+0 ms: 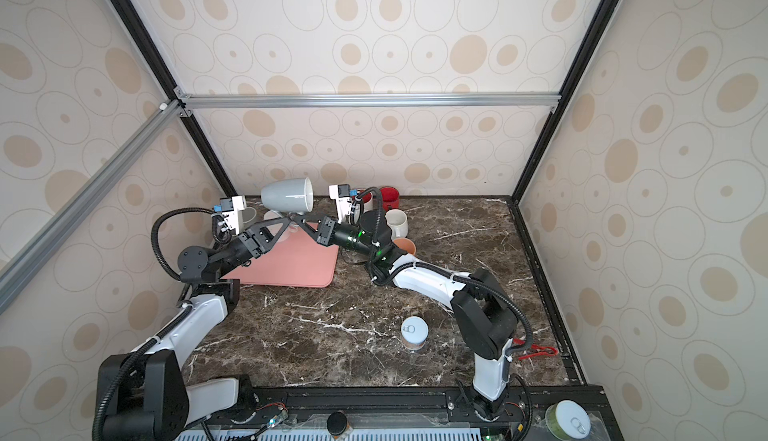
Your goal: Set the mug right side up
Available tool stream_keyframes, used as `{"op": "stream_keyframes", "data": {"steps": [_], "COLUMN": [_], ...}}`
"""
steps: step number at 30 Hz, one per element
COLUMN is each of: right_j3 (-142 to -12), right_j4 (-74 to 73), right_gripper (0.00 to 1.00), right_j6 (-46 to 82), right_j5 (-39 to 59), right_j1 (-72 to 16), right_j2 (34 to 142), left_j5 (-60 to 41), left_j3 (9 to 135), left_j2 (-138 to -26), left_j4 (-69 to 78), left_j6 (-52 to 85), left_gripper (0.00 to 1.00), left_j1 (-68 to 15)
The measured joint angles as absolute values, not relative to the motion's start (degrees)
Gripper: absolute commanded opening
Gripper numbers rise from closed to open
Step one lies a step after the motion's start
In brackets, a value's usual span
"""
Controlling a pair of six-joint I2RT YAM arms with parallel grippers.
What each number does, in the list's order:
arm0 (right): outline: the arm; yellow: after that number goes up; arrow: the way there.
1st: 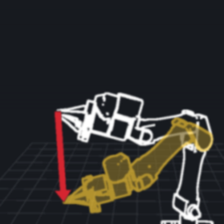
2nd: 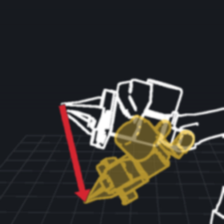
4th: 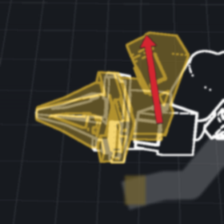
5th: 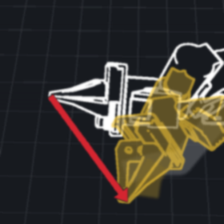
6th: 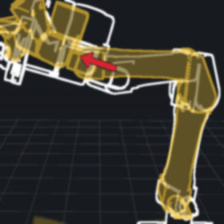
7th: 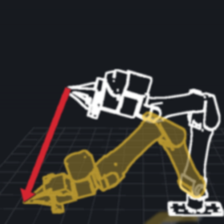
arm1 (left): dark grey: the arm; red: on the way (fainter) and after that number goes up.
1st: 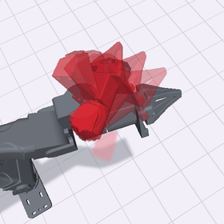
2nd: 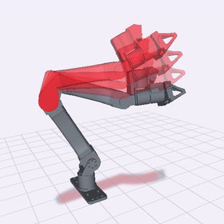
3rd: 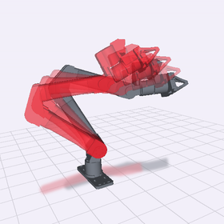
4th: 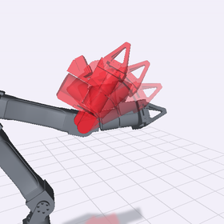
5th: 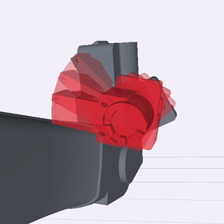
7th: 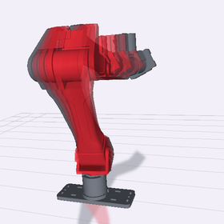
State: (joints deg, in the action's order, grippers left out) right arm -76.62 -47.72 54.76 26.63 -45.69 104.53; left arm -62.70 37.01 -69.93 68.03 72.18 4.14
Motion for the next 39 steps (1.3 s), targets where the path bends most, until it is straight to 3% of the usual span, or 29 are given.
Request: {"op": "stream_keyframes", "data": {"steps": [8, 21, 28, 39], "right_j3": [-70.9, -60.5, -58.8, -63.1], "right_j4": [-45.6, -13.5, -3.2, 9.2], "right_gripper": [0.00, 0.00, 0.00, 0.00], "right_j6": [53.3, 34.7, 29.1, 22.3], "right_j5": [21.1, 10.5, 2.2, -9.1], "right_j1": [-41.0, -39.9, -42.0, -44.4], "right_j2": [102.2, 84.9, 87.0, 96.1], "left_j5": [-62.8, -59.1, -57.4, -50.8], "left_j3": [36.8, 40.8, 40.9, 46.0], "left_j2": [-68.7, -65.2, -66.5, -66.1], "left_j4": [65.5, 33.9, 29.1, 9.8], "left_j6": [67.2, 42.9, 39.9, 28.3], "left_gripper": [0.44, 0.45, 0.45, 0.47], "left_j1": [4.6, 5.4, 5.5, 5.6]}}
